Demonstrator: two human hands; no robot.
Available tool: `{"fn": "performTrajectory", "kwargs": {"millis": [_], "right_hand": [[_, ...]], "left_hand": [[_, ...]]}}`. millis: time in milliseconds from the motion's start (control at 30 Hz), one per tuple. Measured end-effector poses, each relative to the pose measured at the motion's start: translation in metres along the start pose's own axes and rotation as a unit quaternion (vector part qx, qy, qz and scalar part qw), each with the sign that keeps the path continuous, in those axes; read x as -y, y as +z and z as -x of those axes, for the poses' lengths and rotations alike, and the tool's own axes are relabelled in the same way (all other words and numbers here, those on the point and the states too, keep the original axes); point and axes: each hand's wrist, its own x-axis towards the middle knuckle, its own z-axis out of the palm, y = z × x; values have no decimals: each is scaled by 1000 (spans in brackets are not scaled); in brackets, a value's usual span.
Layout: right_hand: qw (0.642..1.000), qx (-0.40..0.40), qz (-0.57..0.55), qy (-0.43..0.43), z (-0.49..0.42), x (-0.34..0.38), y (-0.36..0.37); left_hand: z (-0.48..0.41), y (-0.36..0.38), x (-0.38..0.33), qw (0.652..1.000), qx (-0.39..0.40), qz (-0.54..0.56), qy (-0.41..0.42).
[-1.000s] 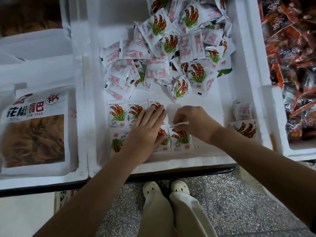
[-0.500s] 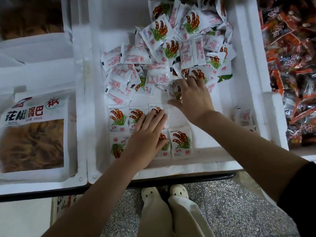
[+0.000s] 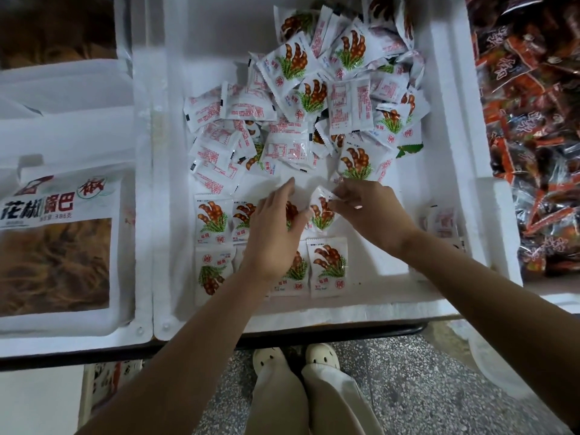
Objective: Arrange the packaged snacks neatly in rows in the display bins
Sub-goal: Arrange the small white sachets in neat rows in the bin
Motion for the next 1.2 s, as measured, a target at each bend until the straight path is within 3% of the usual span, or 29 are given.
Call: {"fn": "performTrajectory", "kwargs": {"millis": [133, 267, 467, 567, 667, 767, 867, 1000, 1200], "right_hand": [[994, -53, -94, -8, 8, 8, -8], [978, -81, -193, 23, 11, 12, -18], [905, -52, -403, 127, 19, 14, -20], [918, -8, -374, 133, 23, 14, -16], [926, -12, -351, 136, 18, 11, -12], [949, -38, -289, 123, 5, 2, -8], [983, -34, -154, 88, -8, -7, 0], [999, -3, -21, 41, -16, -8, 8], [999, 31, -14, 18, -12, -4, 14]], "left_hand": [[-1, -11, -16, 990, 20, 141, -20], [8, -15, -33, 939, 68, 325, -87], [13, -13, -42, 914, 33, 391, -107], [14, -10, -35, 938, 6, 338, -83], [16, -6, -24, 970, -6, 242, -30], [17, -6, -8, 996, -42, 35, 65], [18, -8, 11, 980, -19, -146, 136], [26, -6, 26, 970, 26, -203, 131], [29, 2, 34, 963, 3, -225, 150]]}}
